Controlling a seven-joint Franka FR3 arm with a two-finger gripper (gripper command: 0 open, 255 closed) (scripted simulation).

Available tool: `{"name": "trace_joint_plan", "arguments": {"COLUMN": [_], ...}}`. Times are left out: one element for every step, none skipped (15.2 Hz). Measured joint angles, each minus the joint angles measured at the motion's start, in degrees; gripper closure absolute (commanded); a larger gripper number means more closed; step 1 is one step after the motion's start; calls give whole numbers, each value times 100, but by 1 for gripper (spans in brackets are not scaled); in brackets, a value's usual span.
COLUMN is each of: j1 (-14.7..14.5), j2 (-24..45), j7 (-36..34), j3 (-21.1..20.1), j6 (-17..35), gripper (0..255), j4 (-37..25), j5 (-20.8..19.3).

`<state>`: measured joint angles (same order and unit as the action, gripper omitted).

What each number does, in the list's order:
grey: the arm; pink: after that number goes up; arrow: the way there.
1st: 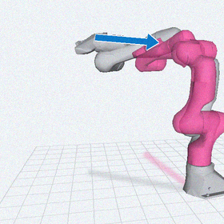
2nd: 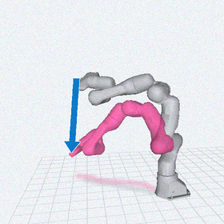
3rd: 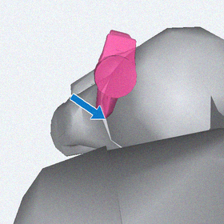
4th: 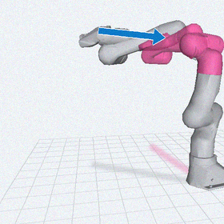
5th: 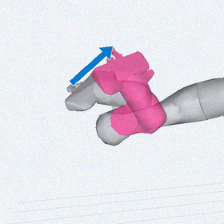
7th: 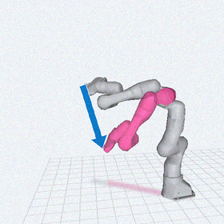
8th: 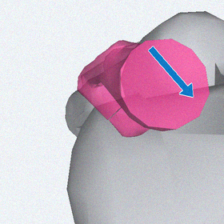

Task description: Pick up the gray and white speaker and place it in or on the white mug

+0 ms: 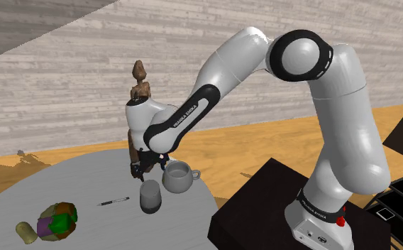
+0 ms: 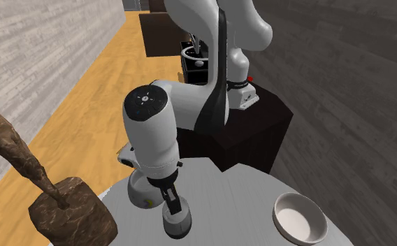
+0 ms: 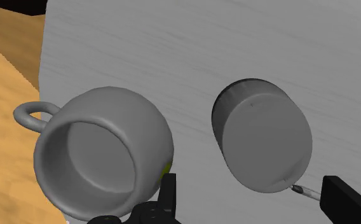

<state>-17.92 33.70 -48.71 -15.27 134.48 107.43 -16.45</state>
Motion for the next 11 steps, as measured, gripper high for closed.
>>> {"name": "trace_joint_plan", "arguments": {"j1": [-95,-173,-231,-255,-270,-283,-295,-308,-321,-323,-329], "j2": [261,496,635,718,803,862,936,998,1065,1140,1159], "j7": [-48,-85,-110,-127,-134,-143,-153,-169,-184,-185,-197], "j3": [37,76,94,113,132,146,164,180,197,218,226], "j6": [-50,-68,-113,-82,-56,-30,12,65,116,170,200], "gripper": [0,0,0,0,0,0,0,0,0,0,0], "j4": [-309,-565,-746,-800,-859,-891,-924,-934,-949,-972,-957], "j5": [-55,-104,-126,-150,-169,-184,-202,-221,-239,-258,-267]}}
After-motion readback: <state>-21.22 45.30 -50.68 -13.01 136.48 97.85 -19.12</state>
